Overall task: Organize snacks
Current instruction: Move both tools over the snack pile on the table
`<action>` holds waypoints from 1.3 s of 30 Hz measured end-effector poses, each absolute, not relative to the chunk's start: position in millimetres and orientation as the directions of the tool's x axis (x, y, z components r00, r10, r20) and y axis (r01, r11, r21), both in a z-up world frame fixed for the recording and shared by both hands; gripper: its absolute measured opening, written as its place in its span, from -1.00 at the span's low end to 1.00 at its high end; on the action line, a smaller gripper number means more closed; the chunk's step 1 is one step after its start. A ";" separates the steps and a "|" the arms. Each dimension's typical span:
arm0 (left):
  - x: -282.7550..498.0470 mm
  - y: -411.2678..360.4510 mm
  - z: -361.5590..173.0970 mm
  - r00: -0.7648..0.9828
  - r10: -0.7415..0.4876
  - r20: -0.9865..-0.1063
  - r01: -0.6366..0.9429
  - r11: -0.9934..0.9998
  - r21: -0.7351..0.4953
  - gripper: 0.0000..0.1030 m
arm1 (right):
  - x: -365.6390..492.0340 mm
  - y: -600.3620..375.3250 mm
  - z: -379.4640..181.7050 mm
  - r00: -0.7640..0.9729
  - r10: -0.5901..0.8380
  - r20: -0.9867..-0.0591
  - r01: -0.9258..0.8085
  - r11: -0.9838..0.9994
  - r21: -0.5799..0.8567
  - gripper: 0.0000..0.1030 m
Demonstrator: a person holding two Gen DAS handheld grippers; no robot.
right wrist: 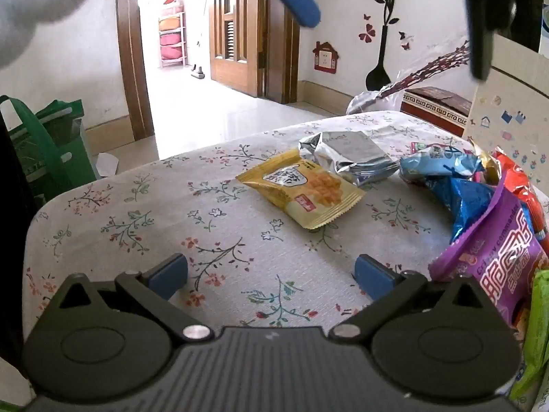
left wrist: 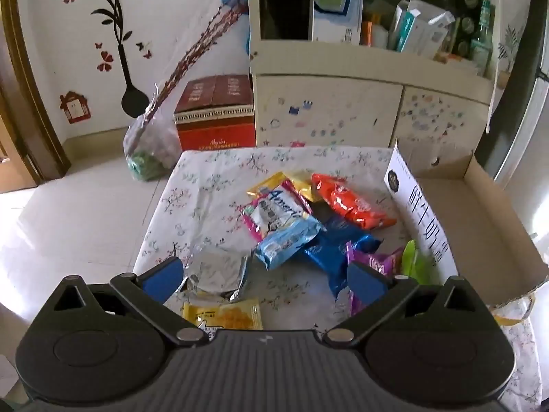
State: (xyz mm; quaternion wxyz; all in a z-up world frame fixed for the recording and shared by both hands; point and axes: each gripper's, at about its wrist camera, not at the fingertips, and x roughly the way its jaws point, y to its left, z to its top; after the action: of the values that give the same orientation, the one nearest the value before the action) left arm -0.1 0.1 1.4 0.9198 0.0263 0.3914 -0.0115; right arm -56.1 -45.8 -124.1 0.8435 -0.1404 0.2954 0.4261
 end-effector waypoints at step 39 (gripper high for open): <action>13.7 32.3 13.5 0.709 -0.027 -0.705 0.015 1.000 -0.023 1.00 | -29.5 -149.2 -39.1 0.680 0.139 -0.720 -0.079 0.990 0.117 0.99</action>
State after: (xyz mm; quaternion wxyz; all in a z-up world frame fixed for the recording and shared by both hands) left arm 13.7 32.3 13.5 0.9243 -0.0076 0.3814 -0.0114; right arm -29.5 -149.2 -39.1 0.9157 0.0380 0.3956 0.0594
